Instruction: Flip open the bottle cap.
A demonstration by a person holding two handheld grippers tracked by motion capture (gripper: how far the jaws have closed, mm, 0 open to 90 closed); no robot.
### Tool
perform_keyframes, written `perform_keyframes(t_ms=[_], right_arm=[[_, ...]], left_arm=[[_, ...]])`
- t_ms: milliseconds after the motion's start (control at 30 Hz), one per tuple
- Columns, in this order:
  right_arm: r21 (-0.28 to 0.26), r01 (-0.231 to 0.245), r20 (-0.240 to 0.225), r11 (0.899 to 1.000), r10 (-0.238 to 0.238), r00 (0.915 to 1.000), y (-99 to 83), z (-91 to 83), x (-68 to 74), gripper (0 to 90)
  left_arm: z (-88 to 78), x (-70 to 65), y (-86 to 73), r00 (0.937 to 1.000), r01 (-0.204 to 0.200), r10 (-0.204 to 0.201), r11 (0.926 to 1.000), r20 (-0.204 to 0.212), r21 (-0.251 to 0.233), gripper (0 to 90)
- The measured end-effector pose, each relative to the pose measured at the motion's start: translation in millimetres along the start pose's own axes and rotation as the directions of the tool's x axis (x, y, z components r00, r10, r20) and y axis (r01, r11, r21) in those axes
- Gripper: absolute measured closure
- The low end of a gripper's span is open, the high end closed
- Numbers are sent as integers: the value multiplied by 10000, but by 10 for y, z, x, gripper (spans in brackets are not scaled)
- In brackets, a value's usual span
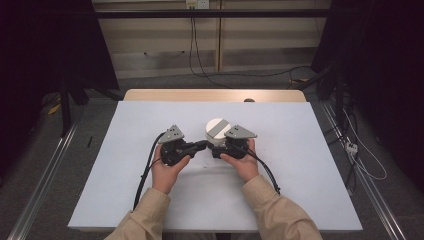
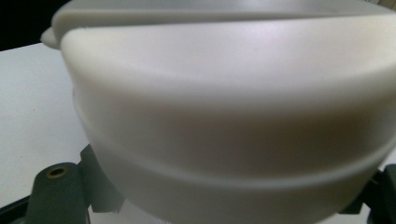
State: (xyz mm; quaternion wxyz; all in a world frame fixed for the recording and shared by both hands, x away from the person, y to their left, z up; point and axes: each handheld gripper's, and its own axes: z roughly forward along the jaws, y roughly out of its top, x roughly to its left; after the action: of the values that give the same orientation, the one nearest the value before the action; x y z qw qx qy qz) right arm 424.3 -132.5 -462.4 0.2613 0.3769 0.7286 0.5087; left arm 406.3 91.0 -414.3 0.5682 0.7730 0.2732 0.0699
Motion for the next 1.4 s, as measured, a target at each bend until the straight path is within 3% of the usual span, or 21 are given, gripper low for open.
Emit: perform_keyframes(t_ms=[733,1100,1267,1400], right_arm=[[19,47,6,10000,-47,10000,-1,1,3,188],[23,52,5,10000,-52,10000,-1,2,3,188],[24,42,2,10000,-42,10000,-1,2,2,188],[26,44,2,10000,-44,10000,-1,2,3,188]], left_arm=[[115,-11,34,9994,43,-30,9992,-332,390,900],[126,-28,98,9987,25,-18,9999,-518,131,900],[126,-37,173,9980,147,-161,9996,-616,-220,900],[156,-43,214,9983,58,-69,9998,-575,-184,900]])
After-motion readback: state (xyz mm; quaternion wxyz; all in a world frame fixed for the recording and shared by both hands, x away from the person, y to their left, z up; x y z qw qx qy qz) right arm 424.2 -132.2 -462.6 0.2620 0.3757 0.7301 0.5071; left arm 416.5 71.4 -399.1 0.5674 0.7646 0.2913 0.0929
